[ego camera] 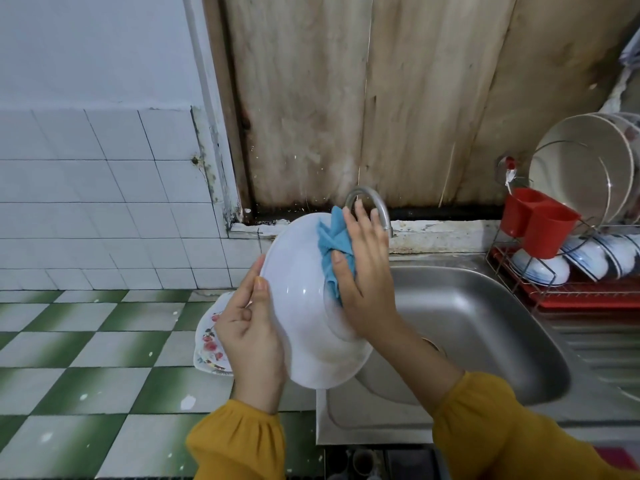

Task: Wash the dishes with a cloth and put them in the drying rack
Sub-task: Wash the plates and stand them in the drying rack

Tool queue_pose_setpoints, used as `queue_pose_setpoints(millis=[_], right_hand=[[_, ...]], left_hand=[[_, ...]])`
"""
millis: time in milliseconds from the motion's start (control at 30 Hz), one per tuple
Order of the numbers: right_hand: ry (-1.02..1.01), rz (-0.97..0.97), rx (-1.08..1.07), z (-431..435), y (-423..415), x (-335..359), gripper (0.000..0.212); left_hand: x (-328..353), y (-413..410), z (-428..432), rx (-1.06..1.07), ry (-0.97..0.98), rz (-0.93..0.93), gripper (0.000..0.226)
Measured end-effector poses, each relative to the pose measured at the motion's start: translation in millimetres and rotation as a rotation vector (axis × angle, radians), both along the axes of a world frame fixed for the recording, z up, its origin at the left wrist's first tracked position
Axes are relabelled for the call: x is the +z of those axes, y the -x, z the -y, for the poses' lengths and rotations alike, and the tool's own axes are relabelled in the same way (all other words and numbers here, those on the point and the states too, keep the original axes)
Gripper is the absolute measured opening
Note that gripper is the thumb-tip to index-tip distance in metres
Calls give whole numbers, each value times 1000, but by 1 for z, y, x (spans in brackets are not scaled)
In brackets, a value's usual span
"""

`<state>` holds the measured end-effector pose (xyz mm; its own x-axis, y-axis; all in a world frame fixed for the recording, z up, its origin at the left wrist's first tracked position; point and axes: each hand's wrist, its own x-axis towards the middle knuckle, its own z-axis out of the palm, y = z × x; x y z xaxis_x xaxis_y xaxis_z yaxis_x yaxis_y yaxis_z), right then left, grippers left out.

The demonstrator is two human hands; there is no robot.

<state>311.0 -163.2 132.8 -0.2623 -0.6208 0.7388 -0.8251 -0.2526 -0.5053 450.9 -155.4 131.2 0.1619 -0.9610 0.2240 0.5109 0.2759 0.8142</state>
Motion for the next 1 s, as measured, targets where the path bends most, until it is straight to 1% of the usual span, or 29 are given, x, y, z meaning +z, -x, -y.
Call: queue_pose_setpoints(millis=[33,133,167,233,300,333,367,400,467,500,533,600,633,667,733,800,833,900,933,967,1000], right_hand=[[-36,-18,-14,0,-3,-3,57],[-55,-241,82,-8,-8,-18,60],[-55,-267,123,-11,-6,-24,61],[-75,-197,131,-12,4,-33,61],[-112,1,72,-5,13,-39,61],[-123,160,51,1,16,-39,61],[-112,368,49,9,22,-38,59],[-89,604,53,18,27,-35,51],[-113,1016,18,30,40,-23,26],[-157,1155,-13,32,47,-18,18],[-191,1260,-34,32,51,-15,19],[-173,1373,-65,28,53,-13,25],[-137,1389,-71,26,52,-12,27],[-86,1401,-59,25,51,-12,29],[37,1425,-3,23,53,-11,30],[163,1475,125,20,58,-8,25],[213,1509,210,18,60,-6,22],[189,1554,332,13,64,1,24],[133,1572,354,10,66,7,28],[68,1565,360,7,68,13,32],[-8,1530,353,4,71,18,34]], left_hand=[[1,0,1,20,-11,-19,27],[1,-2,5,78,-39,-104,29],[1,-3,6,80,-42,-115,29],[-2,-2,7,56,-51,-87,30],[-5,-2,8,29,-52,-45,30],[-6,-3,9,22,-52,-23,29],[-6,-4,10,10,-46,-12,29],[-5,-6,11,-8,-39,-6,28],[-4,-12,15,-47,-5,38,27],[-4,-15,17,-64,23,82,26],[-3,-17,18,-79,54,134,24],[-4,-19,20,-75,87,239,20],[-5,-18,22,-56,55,299,23],[-7,-16,26,-39,-27,363,30],[-15,-12,39,-59,-265,469,48],[-15,-12,45,-124,-538,509,70],[-14,-14,45,-178,-659,483,68],[-5,-19,38,-370,-791,343,40],[-2,-21,35,-467,-814,253,33],[-1,-22,34,-533,-821,142,34],[-1,-24,33,-550,-815,27,35]])
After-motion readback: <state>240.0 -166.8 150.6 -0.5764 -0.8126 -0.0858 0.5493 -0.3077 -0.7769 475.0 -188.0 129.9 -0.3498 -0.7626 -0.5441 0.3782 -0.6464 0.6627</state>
